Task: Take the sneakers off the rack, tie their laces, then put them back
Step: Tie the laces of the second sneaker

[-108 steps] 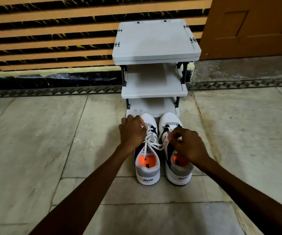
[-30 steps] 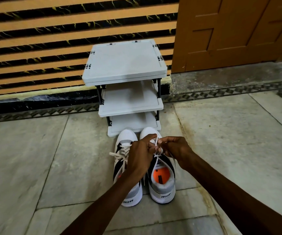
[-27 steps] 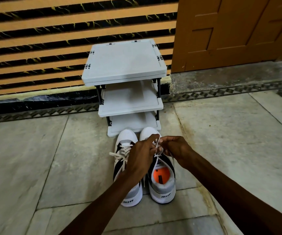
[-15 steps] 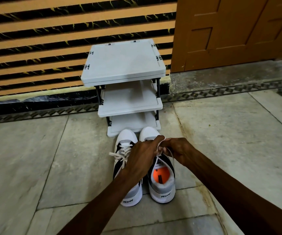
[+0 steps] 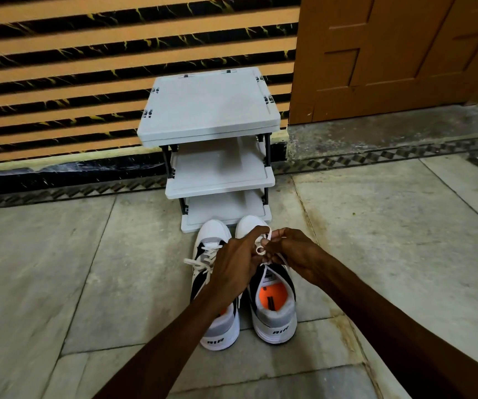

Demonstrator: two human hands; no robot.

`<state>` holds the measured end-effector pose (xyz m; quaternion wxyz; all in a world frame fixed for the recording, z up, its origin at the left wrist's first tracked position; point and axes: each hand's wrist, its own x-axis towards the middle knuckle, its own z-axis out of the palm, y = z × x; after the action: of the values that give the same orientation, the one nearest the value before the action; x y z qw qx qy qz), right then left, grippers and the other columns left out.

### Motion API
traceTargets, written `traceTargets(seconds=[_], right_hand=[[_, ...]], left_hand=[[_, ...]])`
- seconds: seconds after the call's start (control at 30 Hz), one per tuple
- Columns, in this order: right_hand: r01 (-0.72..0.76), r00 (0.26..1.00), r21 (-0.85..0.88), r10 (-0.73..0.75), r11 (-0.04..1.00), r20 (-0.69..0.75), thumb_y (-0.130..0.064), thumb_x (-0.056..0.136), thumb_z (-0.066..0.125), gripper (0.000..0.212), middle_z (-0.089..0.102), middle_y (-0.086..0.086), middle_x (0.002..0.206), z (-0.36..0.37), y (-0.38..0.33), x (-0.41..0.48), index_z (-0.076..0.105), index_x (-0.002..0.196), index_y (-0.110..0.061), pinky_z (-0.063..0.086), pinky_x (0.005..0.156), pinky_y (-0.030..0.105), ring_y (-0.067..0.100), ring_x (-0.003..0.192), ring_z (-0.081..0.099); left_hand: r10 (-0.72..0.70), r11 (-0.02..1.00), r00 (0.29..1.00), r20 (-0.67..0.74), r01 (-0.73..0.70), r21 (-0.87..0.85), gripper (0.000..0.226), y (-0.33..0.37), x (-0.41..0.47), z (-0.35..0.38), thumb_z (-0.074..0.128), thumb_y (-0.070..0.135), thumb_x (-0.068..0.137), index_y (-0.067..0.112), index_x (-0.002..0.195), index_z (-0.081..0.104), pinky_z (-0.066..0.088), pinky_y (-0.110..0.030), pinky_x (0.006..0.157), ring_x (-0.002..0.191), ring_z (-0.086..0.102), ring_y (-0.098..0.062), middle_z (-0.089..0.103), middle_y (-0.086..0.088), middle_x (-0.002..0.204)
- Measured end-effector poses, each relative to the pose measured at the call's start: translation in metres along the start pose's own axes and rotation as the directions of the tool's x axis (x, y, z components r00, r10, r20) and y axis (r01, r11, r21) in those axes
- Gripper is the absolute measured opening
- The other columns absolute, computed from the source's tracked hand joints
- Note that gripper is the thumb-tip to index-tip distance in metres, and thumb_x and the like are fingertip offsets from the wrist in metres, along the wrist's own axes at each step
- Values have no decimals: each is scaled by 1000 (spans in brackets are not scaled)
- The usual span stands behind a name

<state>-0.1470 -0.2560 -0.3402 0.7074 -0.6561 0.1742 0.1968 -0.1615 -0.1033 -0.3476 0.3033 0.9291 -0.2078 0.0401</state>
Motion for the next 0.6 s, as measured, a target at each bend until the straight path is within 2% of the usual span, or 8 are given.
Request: traceTargets(seconds=[0.03,0.13,0.23,0.37,0.43,0.5,0.53,0.6], right_hand=[[22,999,-29,-23,999,-34,-4,81,74,26,67,15,79,0,-2,-1,57,100,0,57,58,26,20,63,66],[113,987,-194,-131,975,-88,1,68,83,39,69,8,75,-5,-4,-5,52,88,-13,56,58,26,21,64,68],[252,946,-443,-315,860,-74,4,60,86,46,71,9,74,-9,0,-7,51,84,-14,47,49,14,14,58,66],[466,816,-652,-575,599,55,-4,65,83,39,69,3,73,-7,11,-10,51,84,-16,52,50,20,12,59,66],[486,759,-781,-632,392,156,-10,70,77,34,67,-1,76,-2,14,-12,48,85,-21,49,51,27,16,62,61],[511,702,-830,-667,224,251,-5,70,73,36,66,3,84,3,16,-16,49,93,-21,35,50,18,20,67,58],[516,677,-841,-678,161,286,-3,69,71,38,65,6,87,5,17,-17,53,99,-19,29,51,16,23,70,59],[501,646,-862,-697,80,311,-2,69,70,41,65,9,90,6,19,-17,58,107,-12,31,53,21,29,75,61]], left_hand=[[6,1000,1000,-3,-7,-22,49,-1,-1,0,60,14,86,29,131,49,48,-31,66,83,67,-30,74,-7,90],[-2,998,999,44,5,-55,47,-3,1,-1,61,6,83,28,122,47,51,-30,61,73,68,-23,72,-1,80],[-19,997,995,100,27,-76,54,-3,4,-2,67,2,80,29,117,37,56,-32,64,69,67,-14,69,7,75],[-69,991,985,159,86,-103,60,-2,9,0,67,-1,80,30,113,29,58,-42,68,70,67,-16,68,3,77],[-107,984,977,183,130,-119,60,-2,11,1,66,-2,80,30,112,27,58,-45,66,69,67,-19,68,0,77],[-138,974,969,205,170,-148,59,-2,13,1,66,0,81,30,114,28,58,-45,65,70,68,-21,69,-2,78],[-147,966,966,215,187,-177,58,-3,14,0,67,2,81,30,115,29,58,-45,67,72,69,-21,70,-2,78],[-150,954,962,228,202,-223,48,-6,13,0,65,8,84,30,117,38,57,-45,71,77,69,-22,71,-4,79]])
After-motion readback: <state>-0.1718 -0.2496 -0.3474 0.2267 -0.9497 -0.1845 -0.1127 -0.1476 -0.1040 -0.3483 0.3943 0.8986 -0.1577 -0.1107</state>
